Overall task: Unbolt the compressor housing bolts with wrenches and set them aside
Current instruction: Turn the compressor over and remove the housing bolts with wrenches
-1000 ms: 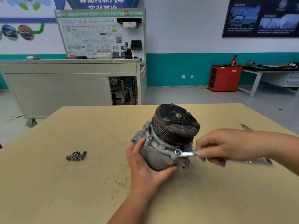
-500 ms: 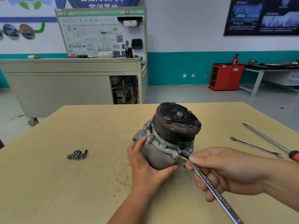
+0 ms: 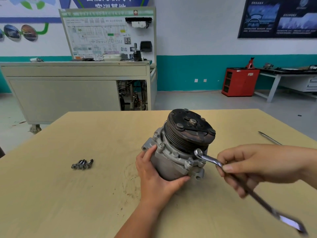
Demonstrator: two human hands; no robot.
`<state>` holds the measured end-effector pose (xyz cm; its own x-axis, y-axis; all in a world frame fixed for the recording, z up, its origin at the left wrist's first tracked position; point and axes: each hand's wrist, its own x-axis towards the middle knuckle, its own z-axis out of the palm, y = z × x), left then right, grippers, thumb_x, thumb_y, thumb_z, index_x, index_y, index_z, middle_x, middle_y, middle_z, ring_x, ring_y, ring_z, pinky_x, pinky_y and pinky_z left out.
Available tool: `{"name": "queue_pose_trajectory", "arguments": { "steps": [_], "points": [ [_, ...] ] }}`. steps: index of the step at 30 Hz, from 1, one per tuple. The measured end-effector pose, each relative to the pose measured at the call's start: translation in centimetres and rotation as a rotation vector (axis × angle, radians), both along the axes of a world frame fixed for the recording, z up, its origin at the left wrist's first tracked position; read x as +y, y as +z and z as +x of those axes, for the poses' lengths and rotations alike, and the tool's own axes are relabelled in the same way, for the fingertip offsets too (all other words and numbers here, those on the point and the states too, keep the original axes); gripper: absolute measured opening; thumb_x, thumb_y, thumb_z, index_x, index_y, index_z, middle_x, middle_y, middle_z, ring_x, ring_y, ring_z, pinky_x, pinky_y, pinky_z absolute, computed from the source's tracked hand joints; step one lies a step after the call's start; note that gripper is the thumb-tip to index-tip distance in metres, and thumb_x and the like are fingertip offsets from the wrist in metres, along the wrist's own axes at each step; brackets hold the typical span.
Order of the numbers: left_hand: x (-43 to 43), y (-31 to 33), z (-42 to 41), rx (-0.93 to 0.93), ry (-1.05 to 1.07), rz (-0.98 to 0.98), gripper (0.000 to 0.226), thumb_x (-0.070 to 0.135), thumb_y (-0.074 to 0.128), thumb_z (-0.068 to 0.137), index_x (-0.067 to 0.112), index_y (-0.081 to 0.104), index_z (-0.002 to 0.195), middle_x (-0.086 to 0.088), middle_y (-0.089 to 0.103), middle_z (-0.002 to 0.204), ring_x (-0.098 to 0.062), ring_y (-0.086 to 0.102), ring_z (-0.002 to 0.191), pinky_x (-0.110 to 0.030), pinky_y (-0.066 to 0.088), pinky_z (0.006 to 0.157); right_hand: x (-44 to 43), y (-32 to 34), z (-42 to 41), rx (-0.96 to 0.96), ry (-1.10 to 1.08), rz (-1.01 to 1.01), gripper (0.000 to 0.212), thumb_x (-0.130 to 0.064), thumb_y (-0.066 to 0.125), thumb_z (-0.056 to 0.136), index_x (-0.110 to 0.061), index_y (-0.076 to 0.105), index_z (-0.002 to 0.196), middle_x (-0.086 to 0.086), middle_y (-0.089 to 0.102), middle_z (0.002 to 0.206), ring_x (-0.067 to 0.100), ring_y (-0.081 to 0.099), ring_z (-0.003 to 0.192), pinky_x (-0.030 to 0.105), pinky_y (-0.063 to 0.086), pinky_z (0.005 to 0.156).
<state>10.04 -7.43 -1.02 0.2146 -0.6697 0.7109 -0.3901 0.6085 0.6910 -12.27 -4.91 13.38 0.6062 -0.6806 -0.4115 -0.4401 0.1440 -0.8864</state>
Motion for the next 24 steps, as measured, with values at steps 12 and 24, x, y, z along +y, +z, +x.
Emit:
{"name": "queue_pose_trajectory", "arguments": {
  "steps": [12, 24],
  "points": [
    [0.0, -0.1, 0.2, -0.040, 0.016, -0.043, 0.104, 0.057, 0.083, 0.046, 0.055, 0.021, 0.130, 0.024, 0.025, 0.128, -0.026, 0.040, 0.120, -0.048, 0.041, 0.101, 3.7, -1.0, 4.9, -0.322, -0.155, 0.216, 0.025, -0.030, 0.053, 0.075, -0.008, 0.054, 0.086, 0.011, 0.068, 0.063, 0.022, 0.069, 0.054, 0.022, 0.051, 0.043],
    [0.4, 0.5, 0.5, -0.081, -0.035, 0.033, 0.107, 0.061, 0.077, 0.047, 0.058, 0.017, 0.135, 0.012, 0.027, 0.127, -0.025, 0.037, 0.125, -0.043, 0.034, 0.108, -2.0, 2.0, 1.0, 0.370, 0.046, -0.514, 0.018, -0.032, 0.057, 0.091, -0.031, 0.067, 0.076, -0.012, 0.066, 0.067, 0.000, 0.062, 0.064, 0.014, 0.045, 0.062]
  ]
}}
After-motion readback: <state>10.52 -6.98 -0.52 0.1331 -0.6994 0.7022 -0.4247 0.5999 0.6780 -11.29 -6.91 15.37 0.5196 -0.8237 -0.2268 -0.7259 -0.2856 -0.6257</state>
